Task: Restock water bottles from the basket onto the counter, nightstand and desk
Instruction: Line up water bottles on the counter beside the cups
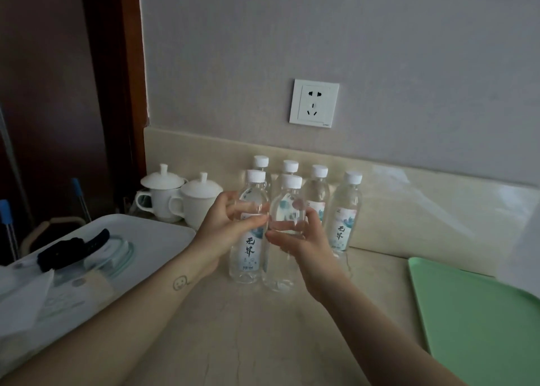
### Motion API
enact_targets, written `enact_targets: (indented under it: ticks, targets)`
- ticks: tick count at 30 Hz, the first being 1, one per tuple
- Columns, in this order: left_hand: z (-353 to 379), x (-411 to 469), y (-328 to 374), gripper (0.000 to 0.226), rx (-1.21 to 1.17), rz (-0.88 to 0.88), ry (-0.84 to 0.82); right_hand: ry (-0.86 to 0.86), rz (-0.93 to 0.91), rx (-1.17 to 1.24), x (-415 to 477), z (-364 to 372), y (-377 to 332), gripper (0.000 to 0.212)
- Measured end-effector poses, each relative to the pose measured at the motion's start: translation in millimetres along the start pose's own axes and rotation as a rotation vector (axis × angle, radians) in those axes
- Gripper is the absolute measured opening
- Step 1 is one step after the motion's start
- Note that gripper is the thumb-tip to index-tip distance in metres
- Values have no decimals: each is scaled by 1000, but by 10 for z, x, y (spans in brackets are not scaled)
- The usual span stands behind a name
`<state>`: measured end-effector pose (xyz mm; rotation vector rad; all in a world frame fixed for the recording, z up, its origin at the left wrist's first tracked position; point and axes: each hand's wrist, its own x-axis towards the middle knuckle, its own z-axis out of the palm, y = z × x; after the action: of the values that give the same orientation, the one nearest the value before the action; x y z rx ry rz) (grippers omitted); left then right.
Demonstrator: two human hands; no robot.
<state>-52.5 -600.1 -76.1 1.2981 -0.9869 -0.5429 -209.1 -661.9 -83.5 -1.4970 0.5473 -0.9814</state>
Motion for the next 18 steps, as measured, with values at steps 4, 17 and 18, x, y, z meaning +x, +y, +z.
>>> enact_targets:
  ticks: [4, 17, 18]
  targets:
    - [-39, 213, -62, 67, 57, 47, -61, 15, -34, -60, 162, -3, 68, 68]
    - [-249, 659, -200, 65, 134, 111, -172, 56, -70, -247, 337, -105, 124, 61]
    - [-259, 661, -206, 67, 159, 118, -178, 79, -67, -274, 320, -96, 134, 55]
